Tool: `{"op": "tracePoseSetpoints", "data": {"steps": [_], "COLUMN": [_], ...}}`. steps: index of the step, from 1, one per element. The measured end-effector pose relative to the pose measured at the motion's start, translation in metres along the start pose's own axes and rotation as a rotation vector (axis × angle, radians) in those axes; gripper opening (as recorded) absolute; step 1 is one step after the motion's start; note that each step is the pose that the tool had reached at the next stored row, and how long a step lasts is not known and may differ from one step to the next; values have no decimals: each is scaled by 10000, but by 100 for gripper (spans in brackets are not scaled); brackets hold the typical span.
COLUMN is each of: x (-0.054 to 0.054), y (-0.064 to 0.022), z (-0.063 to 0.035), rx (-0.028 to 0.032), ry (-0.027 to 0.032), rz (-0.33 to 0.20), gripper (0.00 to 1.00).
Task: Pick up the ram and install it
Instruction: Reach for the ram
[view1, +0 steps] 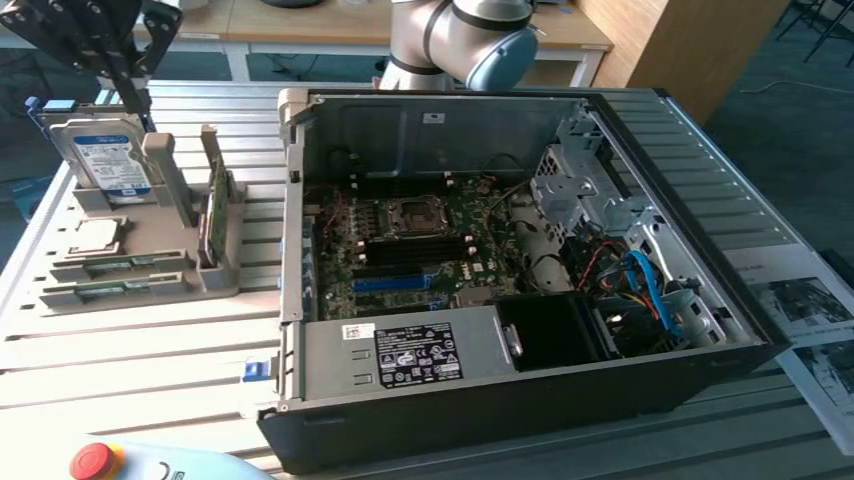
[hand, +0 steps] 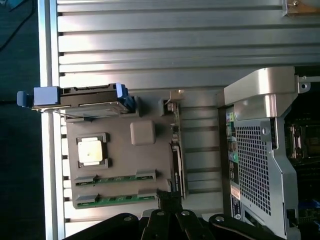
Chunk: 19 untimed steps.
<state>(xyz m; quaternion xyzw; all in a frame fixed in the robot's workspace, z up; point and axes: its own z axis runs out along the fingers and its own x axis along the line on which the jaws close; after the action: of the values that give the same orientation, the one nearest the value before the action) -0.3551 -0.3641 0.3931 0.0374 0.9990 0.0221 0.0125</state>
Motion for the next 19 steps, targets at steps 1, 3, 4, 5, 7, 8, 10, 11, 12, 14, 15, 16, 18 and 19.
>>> {"op": "tracePoseSetpoints", "data": {"steps": [1,3,4,5,7,8,10,11,12,14,15,16,18,19], "x": [24,66,88,109,152,174,217,239,261,307,330,352,394,414], "y": [1,1,1,2,3,3,4,4,5,7,8,8,8,8], "z": [-1,-1,-2,-2,-3,-3,-5,-5,-5,-6,-6,-7,-8,-8], "rx": [0,0,0,0,0,0,1,0,0,0,0,0,0,0], "ry": [1,0,0,0,0,0,0,1,0,0,-1,-1,0,0], "rz": [1,1,0,0,0,-1,0,0,0,1,1,0,1,0], "gripper": [10,10,10,10,10,10,10,10,10,10,10,10,10,10]}}
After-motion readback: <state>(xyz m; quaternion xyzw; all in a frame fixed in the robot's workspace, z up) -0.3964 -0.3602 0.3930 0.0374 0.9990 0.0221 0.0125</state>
